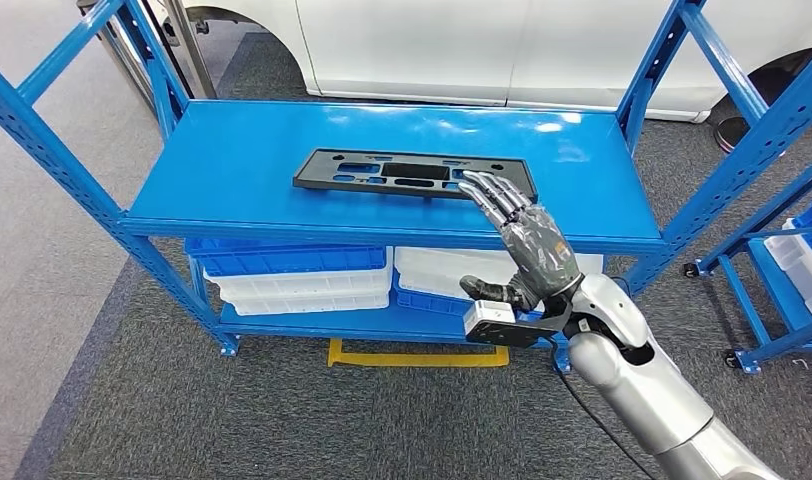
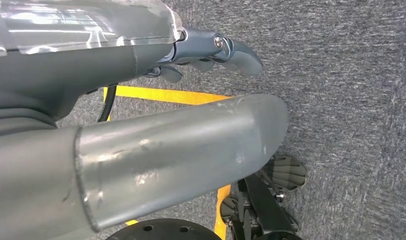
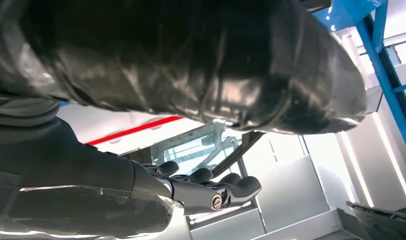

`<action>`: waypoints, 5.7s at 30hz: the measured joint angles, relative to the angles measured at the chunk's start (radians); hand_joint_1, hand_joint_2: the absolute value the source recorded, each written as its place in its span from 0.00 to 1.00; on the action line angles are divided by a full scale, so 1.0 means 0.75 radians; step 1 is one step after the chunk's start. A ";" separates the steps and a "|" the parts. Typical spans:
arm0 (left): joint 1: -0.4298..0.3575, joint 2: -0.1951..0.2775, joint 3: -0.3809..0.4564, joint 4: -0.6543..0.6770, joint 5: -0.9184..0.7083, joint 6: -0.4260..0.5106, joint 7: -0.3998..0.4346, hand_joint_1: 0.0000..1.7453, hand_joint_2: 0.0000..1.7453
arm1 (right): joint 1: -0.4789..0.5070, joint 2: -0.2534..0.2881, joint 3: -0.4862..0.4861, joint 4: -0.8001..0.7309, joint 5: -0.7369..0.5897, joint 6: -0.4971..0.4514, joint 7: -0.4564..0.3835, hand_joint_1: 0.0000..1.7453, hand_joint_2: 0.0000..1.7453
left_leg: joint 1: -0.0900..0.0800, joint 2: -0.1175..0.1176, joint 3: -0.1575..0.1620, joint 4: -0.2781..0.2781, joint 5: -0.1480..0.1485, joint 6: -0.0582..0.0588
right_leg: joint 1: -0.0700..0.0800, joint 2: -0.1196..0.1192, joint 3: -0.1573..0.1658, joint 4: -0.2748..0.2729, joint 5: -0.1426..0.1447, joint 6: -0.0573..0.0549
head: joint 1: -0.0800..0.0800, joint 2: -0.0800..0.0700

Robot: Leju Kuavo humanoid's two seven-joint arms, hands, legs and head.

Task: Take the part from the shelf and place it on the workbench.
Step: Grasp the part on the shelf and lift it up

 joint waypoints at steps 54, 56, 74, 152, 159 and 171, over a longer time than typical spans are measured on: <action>-0.003 0.003 -0.029 0.015 -0.014 0.006 -0.006 0.00 0.00 | 0.036 -0.028 0.046 0.026 -0.034 -0.056 0.023 0.00 0.00 | 0.004 0.039 -0.088 0.022 0.058 0.018 | -0.004 -0.009 -0.043 0.028 0.003 0.018 | -0.001 0.000; -0.002 0.002 -0.029 0.015 -0.014 0.007 -0.006 0.00 0.00 | 0.034 -0.030 0.046 0.024 -0.034 -0.056 0.023 0.00 0.00 | 0.009 0.041 -0.071 0.000 0.062 0.036 | -0.002 -0.007 -0.075 0.100 -0.039 0.025 | 0.000 0.000; -0.004 -0.004 -0.031 0.015 -0.012 0.006 -0.006 0.00 0.00 | 0.045 -0.039 0.046 0.026 -0.037 -0.055 0.032 0.00 0.00 | 0.006 0.040 -0.187 0.331 -0.141 -0.018 | -0.002 -0.010 -0.088 0.003 0.075 -0.037 | -0.002 0.000; -0.001 -0.007 -0.047 0.021 0.012 -0.009 0.006 0.00 0.00 | 0.086 -0.144 0.085 0.020 -0.107 0.263 0.180 0.00 1.00 | -0.005 0.040 0.040 -0.023 -0.031 0.018 | 0.020 0.001 -0.110 0.012 0.085 -0.019 | -0.007 0.000; -0.003 -0.007 -0.053 0.021 0.010 -0.009 0.006 0.00 0.00 | 0.069 -0.123 0.141 0.050 0.012 0.224 0.208 0.00 1.00 | -0.006 0.040 0.040 -0.023 -0.031 0.018 | 0.016 0.000 -0.109 0.012 0.085 -0.019 | -0.007 0.000; -0.004 -0.007 -0.062 0.021 0.007 -0.009 0.009 0.00 0.00 | 0.006 -0.029 0.212 0.181 0.128 0.169 0.235 0.00 1.00 | -0.007 0.040 0.041 -0.022 -0.031 0.018 | 0.015 0.000 -0.109 0.012 0.085 -0.018 | -0.007 0.000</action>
